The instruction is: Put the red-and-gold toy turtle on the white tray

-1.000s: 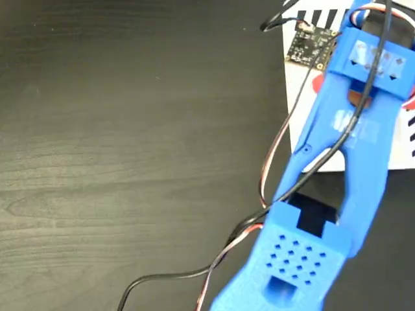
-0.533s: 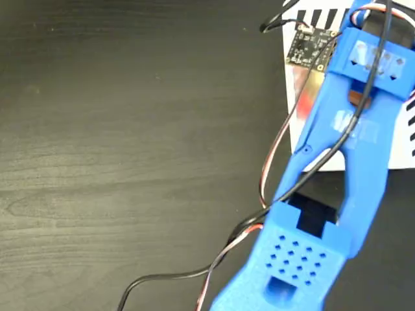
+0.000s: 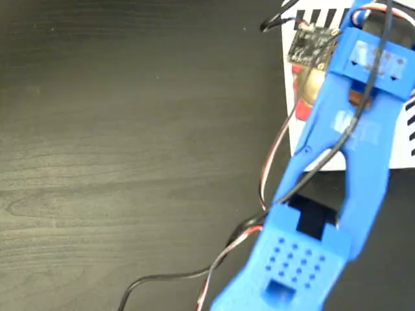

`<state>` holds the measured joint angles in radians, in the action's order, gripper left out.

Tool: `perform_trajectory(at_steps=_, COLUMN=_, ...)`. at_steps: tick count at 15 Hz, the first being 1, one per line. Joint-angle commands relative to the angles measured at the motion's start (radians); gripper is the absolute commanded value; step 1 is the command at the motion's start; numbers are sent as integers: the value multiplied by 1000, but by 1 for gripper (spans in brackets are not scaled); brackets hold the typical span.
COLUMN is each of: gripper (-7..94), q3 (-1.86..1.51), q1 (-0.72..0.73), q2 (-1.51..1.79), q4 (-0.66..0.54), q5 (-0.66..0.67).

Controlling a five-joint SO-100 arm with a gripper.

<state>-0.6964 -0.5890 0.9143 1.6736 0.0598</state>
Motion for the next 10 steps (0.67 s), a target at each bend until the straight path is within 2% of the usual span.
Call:
perform_trajectory(at_steps=1, gripper=3, q3=23, q1=-2, q2=245, q4=0, q5=-41)
perform_trajectory(at_steps=3, gripper=0, q3=-114, q1=32, q2=443, q4=-86, q5=-81)
perform_trajectory(at_steps=5, gripper=0, q3=-291, q1=110, q2=643, q4=-222, q5=-146)
perform_trajectory(at_steps=7, gripper=0, q3=-492, q1=253, q2=825, q4=-311, q5=-175)
perform_trajectory(at_steps=10, gripper=0, q3=-994, q1=503, q2=1229, q4=-571, q5=-225)
